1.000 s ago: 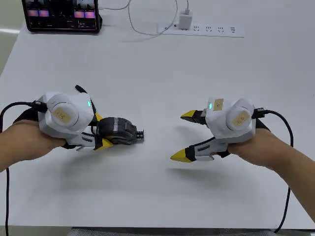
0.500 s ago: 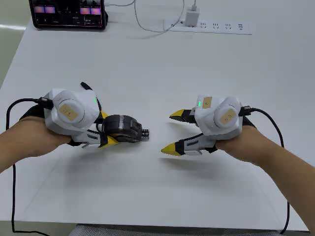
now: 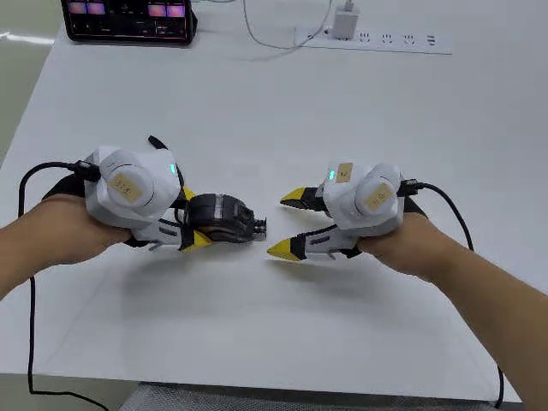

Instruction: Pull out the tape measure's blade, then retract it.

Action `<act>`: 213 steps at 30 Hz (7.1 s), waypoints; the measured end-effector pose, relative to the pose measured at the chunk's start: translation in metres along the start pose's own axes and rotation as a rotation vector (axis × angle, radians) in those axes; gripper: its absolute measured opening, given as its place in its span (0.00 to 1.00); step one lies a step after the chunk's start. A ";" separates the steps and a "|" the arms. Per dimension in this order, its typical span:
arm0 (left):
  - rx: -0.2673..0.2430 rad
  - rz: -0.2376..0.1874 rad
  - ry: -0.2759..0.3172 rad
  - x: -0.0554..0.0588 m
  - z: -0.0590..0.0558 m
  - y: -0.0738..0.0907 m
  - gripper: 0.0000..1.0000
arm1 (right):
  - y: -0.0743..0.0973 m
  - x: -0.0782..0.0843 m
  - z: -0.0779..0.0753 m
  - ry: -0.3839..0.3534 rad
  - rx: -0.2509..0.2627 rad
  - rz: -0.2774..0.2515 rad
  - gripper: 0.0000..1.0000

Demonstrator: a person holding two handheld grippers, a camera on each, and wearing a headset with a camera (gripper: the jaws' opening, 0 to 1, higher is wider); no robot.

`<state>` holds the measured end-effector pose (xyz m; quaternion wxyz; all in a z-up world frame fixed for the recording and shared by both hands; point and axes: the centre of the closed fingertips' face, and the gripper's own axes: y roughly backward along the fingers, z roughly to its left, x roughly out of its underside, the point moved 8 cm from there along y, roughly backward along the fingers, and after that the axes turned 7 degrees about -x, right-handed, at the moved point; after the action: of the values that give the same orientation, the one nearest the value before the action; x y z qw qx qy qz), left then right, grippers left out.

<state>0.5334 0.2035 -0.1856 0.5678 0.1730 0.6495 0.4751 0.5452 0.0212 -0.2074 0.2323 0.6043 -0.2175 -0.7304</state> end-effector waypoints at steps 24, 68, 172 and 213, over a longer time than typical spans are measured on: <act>0.002 -0.003 0.003 0.001 0.000 0.000 0.28 | -0.017 -0.003 -0.002 0.080 -0.042 -0.008 0.17; 0.006 0.000 -0.017 0.001 0.000 -0.001 0.27 | -0.020 -0.007 0.001 0.138 -0.026 0.082 0.09; 0.015 0.000 -0.014 -0.001 0.000 -0.001 0.27 | 0.072 0.054 -0.002 0.081 0.071 0.208 0.08; 0.013 -0.001 -0.015 0.000 0.000 -0.002 0.27 | 0.108 0.078 0.000 0.054 0.115 0.260 0.08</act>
<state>0.5340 0.2025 -0.1868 0.5717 0.1800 0.6486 0.4692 0.5405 -0.1118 -0.2033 0.2955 0.6029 -0.3291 -0.6640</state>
